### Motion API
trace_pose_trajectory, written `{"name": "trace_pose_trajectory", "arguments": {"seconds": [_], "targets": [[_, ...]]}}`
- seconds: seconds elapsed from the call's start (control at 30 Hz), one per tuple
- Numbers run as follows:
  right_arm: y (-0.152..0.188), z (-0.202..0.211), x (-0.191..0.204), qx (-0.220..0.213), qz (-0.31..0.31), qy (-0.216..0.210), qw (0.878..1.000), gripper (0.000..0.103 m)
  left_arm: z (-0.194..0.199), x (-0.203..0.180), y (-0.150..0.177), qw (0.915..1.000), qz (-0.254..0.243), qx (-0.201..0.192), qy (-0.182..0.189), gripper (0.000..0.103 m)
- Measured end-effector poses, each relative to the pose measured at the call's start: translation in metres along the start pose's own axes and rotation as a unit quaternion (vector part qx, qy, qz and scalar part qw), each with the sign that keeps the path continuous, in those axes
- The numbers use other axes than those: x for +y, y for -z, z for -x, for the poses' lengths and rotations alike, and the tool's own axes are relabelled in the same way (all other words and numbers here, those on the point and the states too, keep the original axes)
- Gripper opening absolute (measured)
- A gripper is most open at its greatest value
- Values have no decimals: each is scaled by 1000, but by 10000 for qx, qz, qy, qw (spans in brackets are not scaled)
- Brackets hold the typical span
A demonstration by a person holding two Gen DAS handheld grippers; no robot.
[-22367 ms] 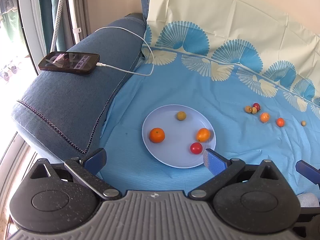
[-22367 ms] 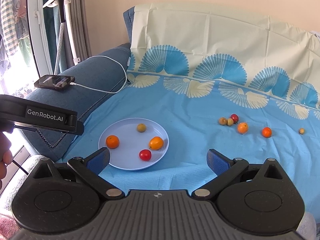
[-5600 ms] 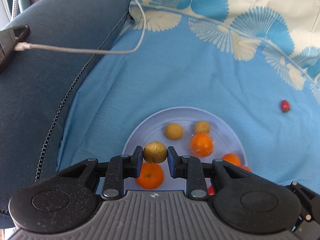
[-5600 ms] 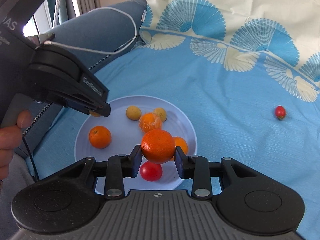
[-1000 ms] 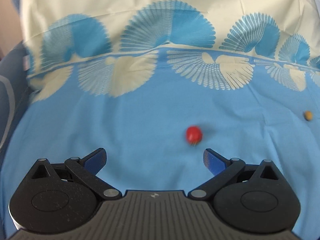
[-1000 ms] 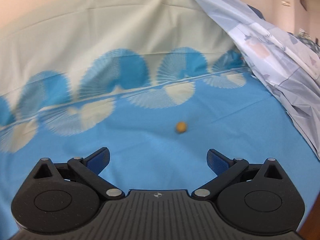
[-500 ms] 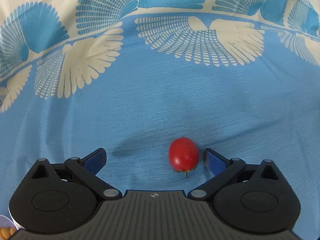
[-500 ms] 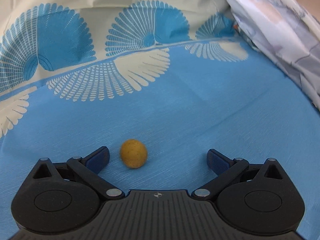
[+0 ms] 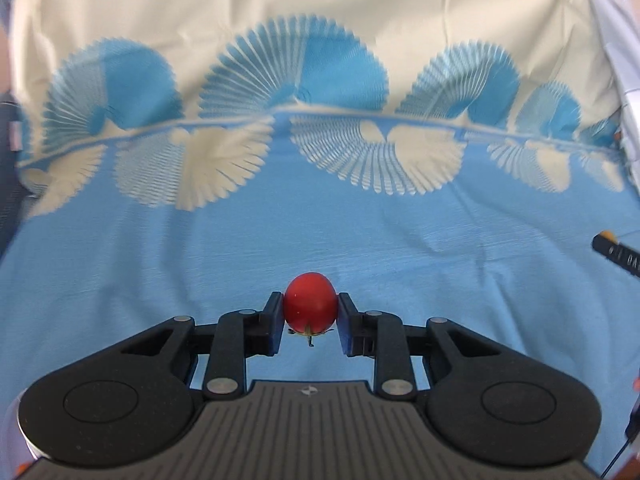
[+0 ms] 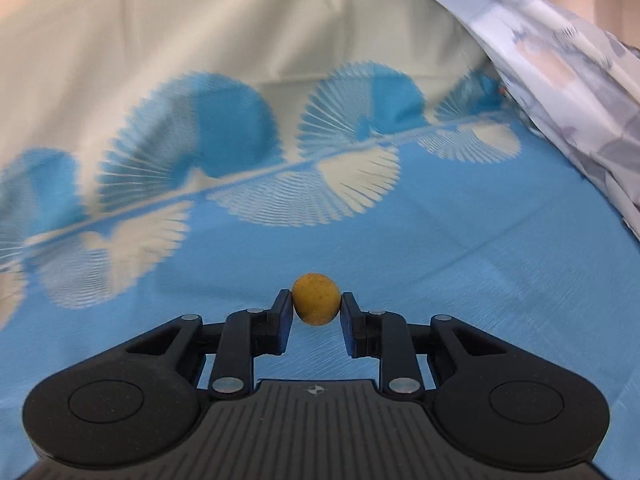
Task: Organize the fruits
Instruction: 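Carry the red tomato and small longan over the plate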
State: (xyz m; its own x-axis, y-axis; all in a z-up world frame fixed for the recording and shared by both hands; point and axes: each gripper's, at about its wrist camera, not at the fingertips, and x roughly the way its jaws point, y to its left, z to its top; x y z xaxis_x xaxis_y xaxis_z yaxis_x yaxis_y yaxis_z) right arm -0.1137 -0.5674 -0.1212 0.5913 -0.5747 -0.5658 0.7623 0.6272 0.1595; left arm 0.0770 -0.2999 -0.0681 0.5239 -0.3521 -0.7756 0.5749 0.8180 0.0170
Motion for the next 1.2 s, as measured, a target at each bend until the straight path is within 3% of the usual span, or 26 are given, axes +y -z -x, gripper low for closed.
{"name": "trace_pose_trajectory", "arguments": {"seconds": [0.2, 0.3, 0.47, 0.53, 0.73, 0.9, 1.2], "targets": [[26, 119, 61, 86, 212, -1016, 9946, 27, 104, 43, 36, 9996, 211, -137, 139, 31], [49, 182, 91, 91, 368, -1529, 9875, 27, 152, 68, 63, 9994, 259, -204, -62, 31], [90, 259, 139, 820, 468, -2459, 9647, 27, 218, 106, 111, 9985, 327, -254, -359, 31], [106, 287, 158, 890, 654, -2687, 9569, 27, 237, 122, 129, 9977, 425, -249, -456, 31], [140, 355, 198, 910, 1198, -3099, 9388, 27, 279, 164, 179, 9943, 843, -285, -582, 31], [151, 392, 213, 717, 1613, -3131, 9332, 27, 301, 181, 209, 9927, 981, -379, -598, 31], [152, 420, 220, 371, 2077, -3072, 9280, 27, 313, 191, 223, 9899, 1208, -488, -567, 31]]}}
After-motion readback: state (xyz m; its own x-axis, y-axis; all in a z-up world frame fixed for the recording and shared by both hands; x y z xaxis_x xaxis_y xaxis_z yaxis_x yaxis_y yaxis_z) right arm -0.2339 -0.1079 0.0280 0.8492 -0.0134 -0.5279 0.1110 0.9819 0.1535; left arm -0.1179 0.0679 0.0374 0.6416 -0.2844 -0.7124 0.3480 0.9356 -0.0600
